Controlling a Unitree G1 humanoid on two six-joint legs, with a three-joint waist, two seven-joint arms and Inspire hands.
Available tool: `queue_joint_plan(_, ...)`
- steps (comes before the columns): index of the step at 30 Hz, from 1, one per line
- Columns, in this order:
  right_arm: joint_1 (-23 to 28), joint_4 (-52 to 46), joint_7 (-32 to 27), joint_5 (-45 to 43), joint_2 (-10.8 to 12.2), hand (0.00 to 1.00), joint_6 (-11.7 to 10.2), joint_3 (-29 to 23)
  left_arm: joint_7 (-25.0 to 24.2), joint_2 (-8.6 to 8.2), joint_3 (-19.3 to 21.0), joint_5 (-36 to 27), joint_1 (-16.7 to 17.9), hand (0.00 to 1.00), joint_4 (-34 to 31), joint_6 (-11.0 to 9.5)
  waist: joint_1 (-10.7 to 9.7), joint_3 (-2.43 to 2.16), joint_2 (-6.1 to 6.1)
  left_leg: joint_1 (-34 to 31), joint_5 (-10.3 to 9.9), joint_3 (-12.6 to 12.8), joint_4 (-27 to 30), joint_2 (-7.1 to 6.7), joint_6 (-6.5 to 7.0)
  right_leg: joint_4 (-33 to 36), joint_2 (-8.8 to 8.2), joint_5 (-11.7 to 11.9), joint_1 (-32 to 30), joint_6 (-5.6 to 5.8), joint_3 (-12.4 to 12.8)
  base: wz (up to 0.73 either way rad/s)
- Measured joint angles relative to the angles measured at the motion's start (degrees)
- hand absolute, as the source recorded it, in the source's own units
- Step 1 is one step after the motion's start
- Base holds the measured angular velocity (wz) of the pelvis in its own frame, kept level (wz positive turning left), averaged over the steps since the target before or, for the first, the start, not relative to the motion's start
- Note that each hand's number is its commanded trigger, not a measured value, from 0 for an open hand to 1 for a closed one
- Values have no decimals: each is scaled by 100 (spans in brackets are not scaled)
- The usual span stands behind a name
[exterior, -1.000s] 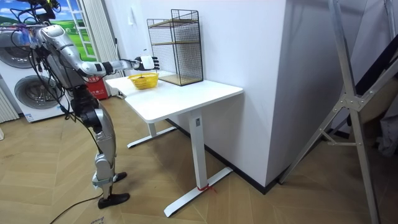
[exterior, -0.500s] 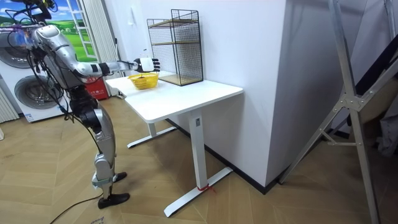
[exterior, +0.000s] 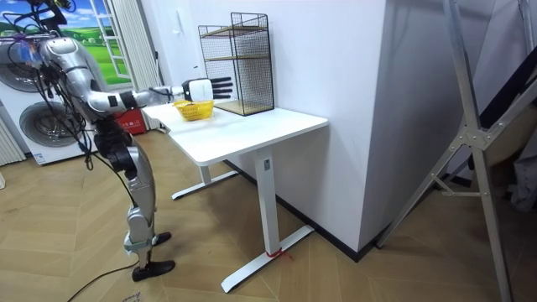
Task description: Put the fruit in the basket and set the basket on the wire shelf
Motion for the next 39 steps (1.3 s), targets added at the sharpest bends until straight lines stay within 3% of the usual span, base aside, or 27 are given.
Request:
queue_joint_plan(4, 558, -423, -327, -49, -16, 0, 1, -395, 789, 69, 593, -110, -73, 0, -1253, -116, 70, 15, 55, 37, 12, 32, -101, -4, 2, -16, -3, -4, -21, 7, 45, -6)
queue_joint_plan(7, 836, -695, -546, -45, -12, 0, -29, -631, 1357, 74, 780, -292, -44, 0, -2166, -299, 111, 19, 87, 98, 18, 50, -202, -10, 5, -12, -14, -8, -27, 17, 52, -7)
queue_joint_plan(13, 1074, -718, -622, -82, 45, 0, -161, -645, 2579, 18, 849, -254, -65, 0, -3779, -747, 145, 18, 108, 124, 16, 54, -233, -6, 4, -11, -7, -9, -30, 20, 55, -1)
queue_joint_plan(17, 1168, -720, -488, -104, 57, 0, -252, -606, 2951, 20, 893, -106, -74, 0, -4419, -948, 169, 26, 107, 180, 16, 63, -275, -4, 4, -7, -4, -9, -13, 20, 83, -5)
queue_joint_plan(20, 1223, -746, -337, -59, 200, 0, -329, -576, 2974, 21, 875, -137, -116, 0, -4755, -1040, 132, 28, 127, 169, 15, 84, -246, -4, 4, -4, -4, -8, -7, 20, 73, 0)
queue_joint_plan(26, 1234, -754, -68, -14, 309, 0, -460, -325, 2799, 22, 332, -373, -164, 0, -5431, -1305, 104, 52, 141, 169, 15, 43, -206, -4, 5, 13, -9, -8, 7, 20, 65, 1)
queue_joint_plan(33, 1234, -559, 581, 465, 447, 0, -619, 80, 1918, -18, -709, -793, -233, 0, -5761, -1374, 9, 81, 81, 90, 14, 28, -154, -6, 5, 10, -6, -5, -24, 21, 57, 2)
queue_joint_plan(36, 1236, -316, 860, 666, 645, 0, -639, 139, 1443, -21, -1032, -880, -277, 0, -5761, -1444, -62, 97, 68, 91, 14, 54, -163, -7, 5, 10, -6, -3, -28, 23, 67, -1)
queue_joint_plan(39, 1268, -305, 966, 1014, 816, 0, -653, 232, 967, -37, -1287, -1500, -318, 0, -5761, -1524, -144, 114, 56, 99, 15, 79, -197, -3, 6, 10, -6, -3, -47, 24, 73, -4)
